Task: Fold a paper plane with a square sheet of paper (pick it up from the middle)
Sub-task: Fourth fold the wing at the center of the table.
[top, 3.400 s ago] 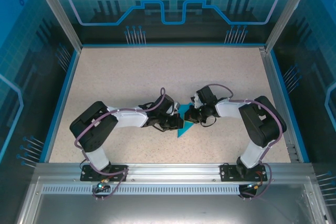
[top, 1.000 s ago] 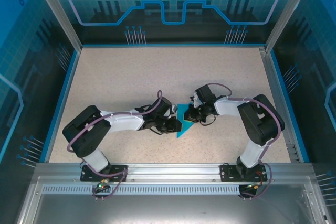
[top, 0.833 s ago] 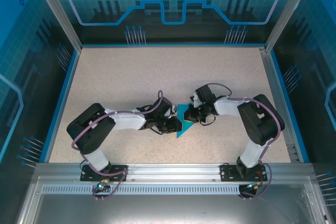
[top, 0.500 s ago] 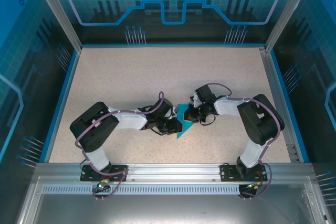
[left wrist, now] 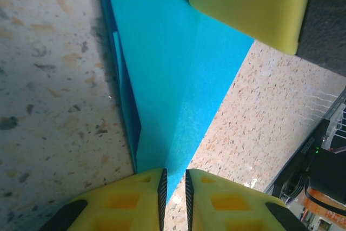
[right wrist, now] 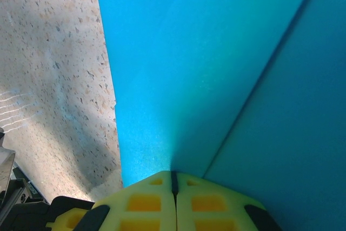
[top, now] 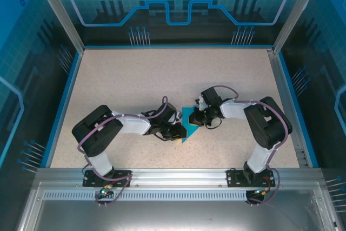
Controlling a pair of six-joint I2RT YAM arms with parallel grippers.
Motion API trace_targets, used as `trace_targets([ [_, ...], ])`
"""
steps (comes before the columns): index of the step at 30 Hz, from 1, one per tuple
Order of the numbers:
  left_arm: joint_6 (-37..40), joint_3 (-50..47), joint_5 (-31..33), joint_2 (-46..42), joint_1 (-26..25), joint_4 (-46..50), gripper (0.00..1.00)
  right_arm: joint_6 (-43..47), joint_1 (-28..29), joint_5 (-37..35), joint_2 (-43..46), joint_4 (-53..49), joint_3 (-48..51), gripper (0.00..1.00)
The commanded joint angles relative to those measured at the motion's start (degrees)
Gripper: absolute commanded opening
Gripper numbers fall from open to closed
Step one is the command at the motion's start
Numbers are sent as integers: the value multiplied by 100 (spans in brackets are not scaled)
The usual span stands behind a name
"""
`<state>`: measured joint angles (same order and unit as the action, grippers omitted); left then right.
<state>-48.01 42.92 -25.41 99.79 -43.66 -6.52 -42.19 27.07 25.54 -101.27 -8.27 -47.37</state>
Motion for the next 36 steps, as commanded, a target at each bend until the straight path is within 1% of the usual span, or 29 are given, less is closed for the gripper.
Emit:
trace_targets([
  [1,-73,-109,-331,-161,2,55,21,62,61,-887,-532,-438,225,5],
  [5,-95,-100,-454,-164,-8,-80,21,57,62,-888,-556,-438,229,6],
  [14,-78,-102,-450,47,-30,14,22,47,61,-883,-615,-425,226,6],
  [21,89,-142,-170,34,-152,506,21,45,52,-915,-626,-438,233,5],
  [29,110,-386,90,5,-220,779,20,45,39,-919,-657,-456,207,5],
  [32,147,-416,204,-126,-223,878,19,45,39,-934,-659,-473,193,5],
  [36,195,-391,313,-640,-222,793,18,27,44,-941,-649,-477,219,5],
])
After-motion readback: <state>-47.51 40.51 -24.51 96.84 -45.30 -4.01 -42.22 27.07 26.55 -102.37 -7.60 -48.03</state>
